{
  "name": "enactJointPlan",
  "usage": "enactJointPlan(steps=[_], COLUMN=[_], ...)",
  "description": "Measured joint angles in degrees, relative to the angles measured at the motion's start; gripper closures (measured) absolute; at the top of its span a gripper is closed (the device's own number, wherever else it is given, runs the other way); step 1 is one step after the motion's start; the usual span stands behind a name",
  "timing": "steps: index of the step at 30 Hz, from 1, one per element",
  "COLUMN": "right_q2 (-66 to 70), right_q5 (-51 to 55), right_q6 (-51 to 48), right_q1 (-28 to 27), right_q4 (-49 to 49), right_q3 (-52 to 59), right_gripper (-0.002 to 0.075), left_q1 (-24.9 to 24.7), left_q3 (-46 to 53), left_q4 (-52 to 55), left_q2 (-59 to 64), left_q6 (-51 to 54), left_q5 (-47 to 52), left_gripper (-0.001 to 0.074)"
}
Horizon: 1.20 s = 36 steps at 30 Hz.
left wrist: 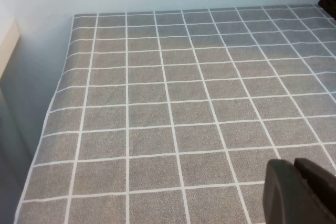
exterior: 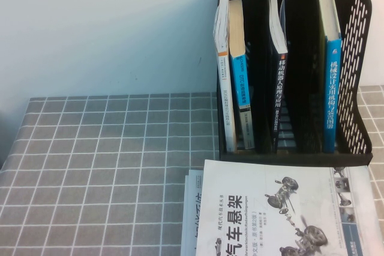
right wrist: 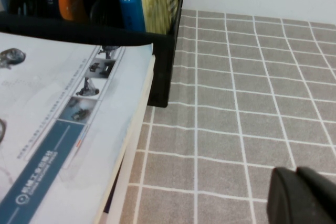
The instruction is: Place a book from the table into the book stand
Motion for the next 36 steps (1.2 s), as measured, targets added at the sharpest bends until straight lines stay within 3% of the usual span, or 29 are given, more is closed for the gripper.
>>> enactJointPlan(steps=[16, 20, 27, 36], right_q2=[0.0, 0.0, 0.0, 0.0], right_q5=[-1.0, -8.8, -30.1, -41.9], right_q6=[0.0, 0.0, -3.3, -5.6], right_q1=[0.0, 0.0, 0.0, 0.0], right_q4=[0.0, 0.0, 0.0, 0.0], right_q3=[0.0, 0.5, 0.5, 0.5], right_gripper=[0.0730, 0.0730, 0.0730, 0.0730], left_q1=[0.0, 0.0, 0.0, 0.0], left_q3=[0.0, 0.4, 0.4, 0.4], left_q4=[0.0, 0.0, 3.2, 4.4], left_q2=[0.0, 0.0, 0.0, 0.0], left_q6=[0.0, 0.0, 3.0, 2.5], left_q5=[-0.8, -6.0, -23.7, -36.2], left_gripper=[0.0739, 0.0739, 0.0739, 0.0739])
